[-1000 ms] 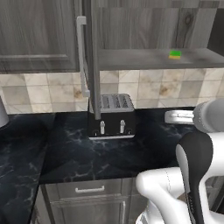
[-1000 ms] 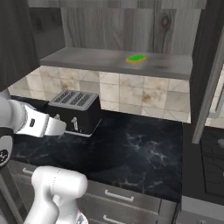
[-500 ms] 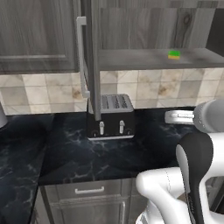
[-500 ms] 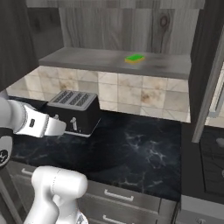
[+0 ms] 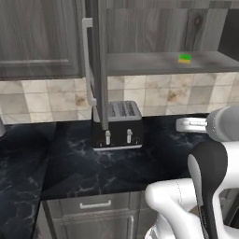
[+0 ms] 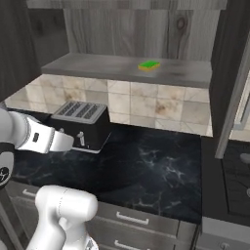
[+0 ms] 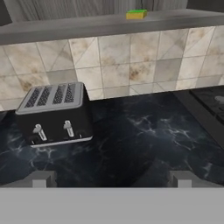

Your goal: Locate and retrieve the dish brush and sponge from the cabinet. Place them next to the sink.

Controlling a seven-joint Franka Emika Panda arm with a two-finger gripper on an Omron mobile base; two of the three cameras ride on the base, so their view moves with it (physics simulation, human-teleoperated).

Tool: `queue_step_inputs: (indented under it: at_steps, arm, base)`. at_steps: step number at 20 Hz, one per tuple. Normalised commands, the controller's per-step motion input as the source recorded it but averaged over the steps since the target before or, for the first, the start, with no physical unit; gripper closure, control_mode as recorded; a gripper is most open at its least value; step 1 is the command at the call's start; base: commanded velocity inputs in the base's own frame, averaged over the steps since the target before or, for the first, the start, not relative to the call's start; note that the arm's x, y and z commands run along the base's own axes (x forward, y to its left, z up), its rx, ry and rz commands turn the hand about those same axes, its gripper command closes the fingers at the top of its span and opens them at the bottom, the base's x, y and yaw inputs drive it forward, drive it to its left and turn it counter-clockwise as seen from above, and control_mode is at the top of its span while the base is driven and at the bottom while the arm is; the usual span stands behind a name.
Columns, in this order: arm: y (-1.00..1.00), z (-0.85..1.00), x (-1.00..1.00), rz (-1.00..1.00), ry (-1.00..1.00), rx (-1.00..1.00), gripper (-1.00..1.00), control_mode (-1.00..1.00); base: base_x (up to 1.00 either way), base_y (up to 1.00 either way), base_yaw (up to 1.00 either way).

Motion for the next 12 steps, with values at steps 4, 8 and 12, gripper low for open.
queue_step_inputs:
  at_steps: [4,8,12]
  arm:
    - [0.0,0.0,0.0,0.0,0.0,0.0,-1.0,1.0]
    - [0.0,0.0,0.0,0.0,0.0,0.0,-1.0,1.0]
    - [0.0,0.0,0.0,0.0,0.0,0.0,-1.0,1.0]
  base:
    - [0.17,0.12,-0.15]
    - [0.27,0.14,-0.12]
    - [0.24,0.11,-0.07]
